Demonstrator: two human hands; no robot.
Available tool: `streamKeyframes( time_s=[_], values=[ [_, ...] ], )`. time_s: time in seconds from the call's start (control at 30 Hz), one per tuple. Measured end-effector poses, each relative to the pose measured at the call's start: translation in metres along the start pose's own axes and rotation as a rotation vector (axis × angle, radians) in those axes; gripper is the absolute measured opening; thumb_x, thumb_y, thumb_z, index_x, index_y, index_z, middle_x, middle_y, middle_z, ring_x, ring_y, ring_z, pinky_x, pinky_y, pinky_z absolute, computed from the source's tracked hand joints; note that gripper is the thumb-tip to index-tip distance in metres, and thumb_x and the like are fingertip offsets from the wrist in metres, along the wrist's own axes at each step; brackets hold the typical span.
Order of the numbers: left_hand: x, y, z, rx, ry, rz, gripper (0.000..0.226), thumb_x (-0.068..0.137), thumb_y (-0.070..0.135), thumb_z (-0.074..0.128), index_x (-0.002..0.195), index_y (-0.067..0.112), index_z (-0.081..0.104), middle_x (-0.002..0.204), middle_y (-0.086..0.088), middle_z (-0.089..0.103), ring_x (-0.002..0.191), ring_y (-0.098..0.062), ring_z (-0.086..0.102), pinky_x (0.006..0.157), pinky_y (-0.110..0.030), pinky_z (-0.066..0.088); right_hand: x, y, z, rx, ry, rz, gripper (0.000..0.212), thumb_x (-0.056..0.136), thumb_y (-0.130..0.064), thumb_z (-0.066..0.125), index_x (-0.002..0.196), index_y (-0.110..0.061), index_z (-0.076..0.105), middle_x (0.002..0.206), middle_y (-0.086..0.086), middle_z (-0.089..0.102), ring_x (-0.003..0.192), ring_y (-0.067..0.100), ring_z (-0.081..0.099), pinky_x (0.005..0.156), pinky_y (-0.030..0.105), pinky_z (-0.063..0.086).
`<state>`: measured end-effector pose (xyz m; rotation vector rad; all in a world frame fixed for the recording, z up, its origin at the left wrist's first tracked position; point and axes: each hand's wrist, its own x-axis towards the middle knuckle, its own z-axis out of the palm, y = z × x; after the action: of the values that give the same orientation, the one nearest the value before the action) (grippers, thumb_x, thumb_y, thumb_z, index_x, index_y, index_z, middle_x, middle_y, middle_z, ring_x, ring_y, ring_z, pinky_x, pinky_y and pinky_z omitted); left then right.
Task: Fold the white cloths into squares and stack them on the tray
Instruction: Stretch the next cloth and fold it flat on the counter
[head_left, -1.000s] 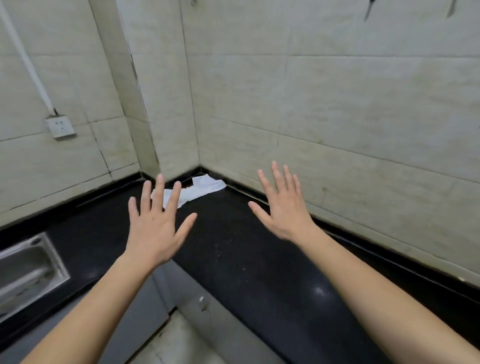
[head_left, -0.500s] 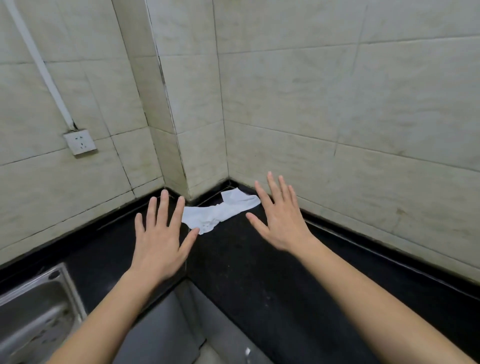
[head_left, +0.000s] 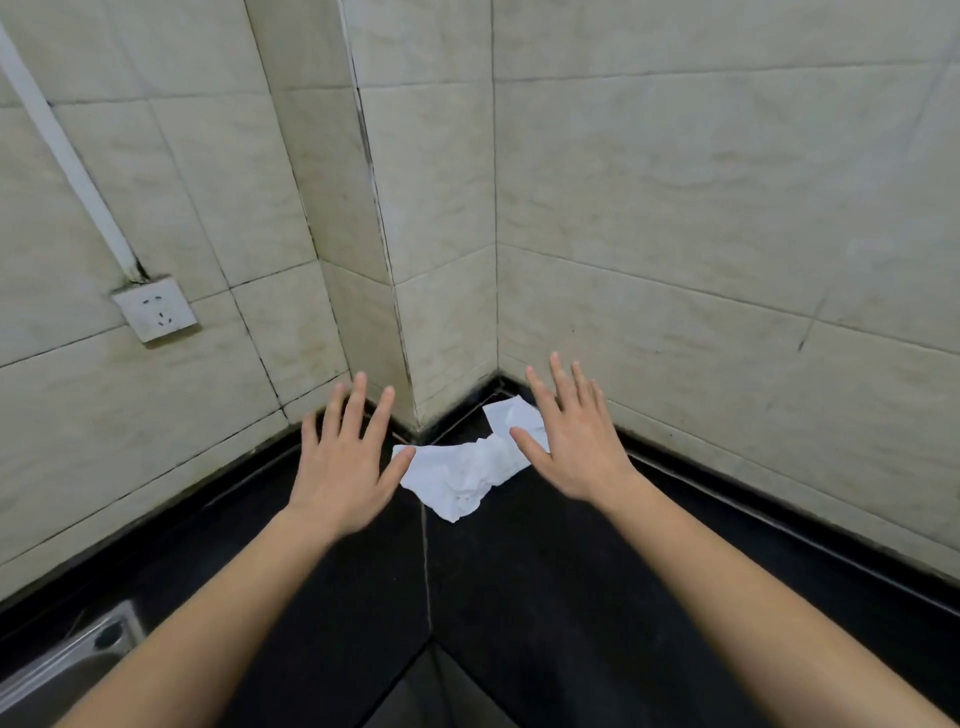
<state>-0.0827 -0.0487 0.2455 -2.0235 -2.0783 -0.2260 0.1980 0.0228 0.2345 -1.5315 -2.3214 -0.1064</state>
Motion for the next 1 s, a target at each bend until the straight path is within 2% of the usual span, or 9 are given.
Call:
streamKeyframes(
  time_s=[0.07,0.33,0.43,0.57,0.63,0.7,0.8,0.9,1.0],
  values=[
    [0.017,-0.01,0.016,-0.002,-0.037,0.021,0.08,0.092,0.068,0.012,0.16,0.026,0.001,0.167,-0.008,-0.01,0.154,-0.032,-0.001,0.119,-0.056,0.014,0.009,-0.004,0.016,-0.02,-0.042,0.005,0.079,0.095,-0.063,0.023,0.161,-0.021,0.013,0.168,0.015,0.004,0.153,0.041,0.007,0.121,0.052,0.014],
    [0.08,-0.064,0.099,-0.059,-0.216,0.172,0.081,0.091,0.068,0.011,0.16,0.025,0.007,0.167,-0.011,-0.002,0.153,-0.035,0.01,0.117,-0.06,0.023,0.05,-0.026,0.094,-0.112,-0.225,0.142,0.074,0.102,-0.056,0.031,0.161,-0.019,0.006,0.168,0.014,-0.005,0.154,0.038,-0.001,0.124,0.049,0.009],
    [0.1,-0.082,0.129,-0.095,-0.303,0.224,0.076,0.1,0.062,0.024,0.159,0.025,-0.004,0.166,-0.009,-0.015,0.154,-0.032,-0.006,0.121,-0.057,0.012,0.066,-0.038,0.12,-0.094,-0.31,0.22,0.073,0.102,-0.055,0.029,0.161,-0.019,0.006,0.168,0.013,0.001,0.155,0.034,0.001,0.125,0.045,0.013],
    [0.118,-0.1,0.163,-0.146,-0.392,0.302,0.075,0.099,0.061,0.022,0.16,0.022,0.0,0.167,-0.009,-0.008,0.154,-0.03,-0.003,0.12,-0.053,0.017,0.076,-0.056,0.148,0.024,-0.414,0.306,0.069,0.102,-0.051,0.037,0.16,-0.019,0.016,0.165,0.011,0.02,0.151,0.031,0.02,0.118,0.045,0.029],
    [0.128,-0.103,0.18,-0.231,-0.459,0.332,0.073,0.101,0.055,0.031,0.16,0.02,0.006,0.167,-0.008,-0.002,0.154,-0.028,0.0,0.12,-0.048,0.021,0.08,-0.061,0.164,0.066,-0.446,0.328,0.062,0.102,-0.048,0.04,0.156,-0.021,0.026,0.152,0.007,0.04,0.136,0.027,0.043,0.104,0.042,0.045],
    [0.138,-0.101,0.198,-0.331,-0.494,0.333,0.069,0.102,0.047,0.04,0.159,0.017,0.014,0.167,-0.006,0.009,0.153,-0.025,0.008,0.117,-0.043,0.026,0.084,-0.061,0.185,0.116,-0.497,0.351,0.051,0.102,-0.044,0.042,0.148,-0.023,0.04,0.134,0.001,0.053,0.119,0.021,0.056,0.089,0.037,0.052],
    [0.154,-0.093,0.233,-0.434,-0.501,0.298,0.061,0.102,0.038,0.045,0.156,0.017,0.027,0.163,-0.004,0.024,0.149,-0.022,0.023,0.114,-0.04,0.034,0.086,-0.059,0.222,0.222,-0.548,0.38,0.037,0.102,-0.032,0.043,0.136,-0.025,0.055,0.127,-0.003,0.058,0.112,0.019,0.061,0.086,0.032,0.051],
    [0.165,-0.077,0.279,-0.461,-0.514,0.272,0.054,0.102,0.025,0.047,0.153,0.015,0.035,0.16,-0.005,0.033,0.145,-0.022,0.032,0.114,-0.037,0.036,0.08,-0.059,0.262,0.316,-0.63,0.355,0.035,0.102,-0.024,0.043,0.133,-0.025,0.059,0.128,-0.001,0.057,0.113,0.024,0.061,0.09,0.035,0.051],
    [0.173,-0.06,0.314,-0.408,-0.584,0.293,0.065,0.098,0.008,0.046,0.158,0.012,0.02,0.167,-0.007,0.011,0.151,-0.023,0.019,0.117,-0.038,0.03,0.067,-0.064,0.296,0.307,-0.632,0.235,0.043,0.099,-0.015,0.046,0.142,-0.02,0.051,0.136,0.005,0.049,0.12,0.028,0.054,0.092,0.04,0.051]
  ],
)
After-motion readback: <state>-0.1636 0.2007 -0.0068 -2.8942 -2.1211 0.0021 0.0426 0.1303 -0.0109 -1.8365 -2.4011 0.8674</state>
